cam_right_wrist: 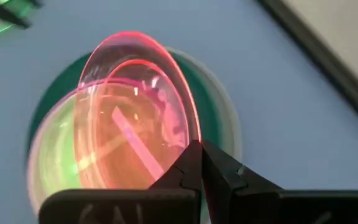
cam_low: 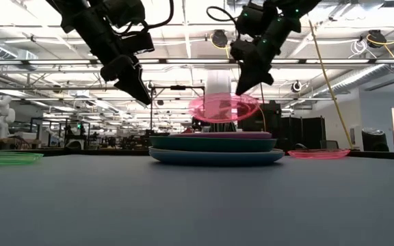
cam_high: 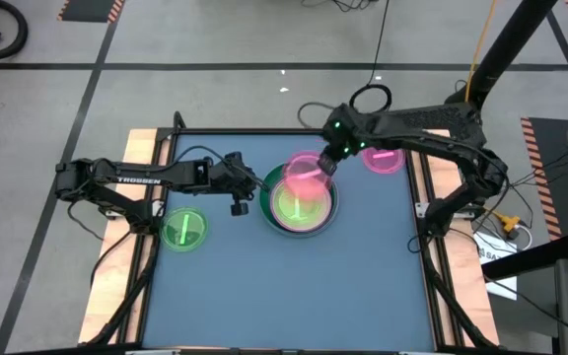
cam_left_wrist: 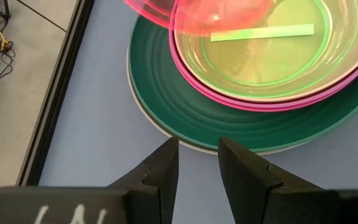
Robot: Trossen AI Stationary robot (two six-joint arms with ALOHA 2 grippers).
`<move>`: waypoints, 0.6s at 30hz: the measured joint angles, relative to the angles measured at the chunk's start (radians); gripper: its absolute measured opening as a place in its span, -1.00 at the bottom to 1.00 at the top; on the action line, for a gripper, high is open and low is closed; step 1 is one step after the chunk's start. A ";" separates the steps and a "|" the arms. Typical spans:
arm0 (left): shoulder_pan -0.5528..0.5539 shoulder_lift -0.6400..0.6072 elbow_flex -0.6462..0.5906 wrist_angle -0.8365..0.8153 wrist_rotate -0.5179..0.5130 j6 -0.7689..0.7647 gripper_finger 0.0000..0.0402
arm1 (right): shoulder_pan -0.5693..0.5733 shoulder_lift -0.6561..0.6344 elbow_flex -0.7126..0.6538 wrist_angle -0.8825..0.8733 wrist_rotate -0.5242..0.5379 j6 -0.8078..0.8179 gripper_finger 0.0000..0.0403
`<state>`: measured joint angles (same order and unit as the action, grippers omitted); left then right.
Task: Stack plastic plates
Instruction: Stack the left light pink plate on top of the light green plate
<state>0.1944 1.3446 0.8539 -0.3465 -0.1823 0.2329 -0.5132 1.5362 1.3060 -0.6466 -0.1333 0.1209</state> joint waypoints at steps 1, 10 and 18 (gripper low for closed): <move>0.000 0.000 0.000 0.000 0.000 0.000 -0.40 | 0.018 0.004 0.000 0.003 0.000 0.005 -1.00; 0.000 0.000 0.000 -0.003 0.000 0.002 -0.40 | 0.148 0.085 0.000 0.070 0.005 0.055 -1.00; -0.017 0.000 0.000 -0.043 0.000 -0.016 -0.40 | 0.190 0.174 0.000 0.102 0.027 0.085 -0.88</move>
<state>0.1773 1.3449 0.8541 -0.3892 -0.1825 0.2173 -0.3228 1.7102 1.3060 -0.5442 -0.1067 0.2061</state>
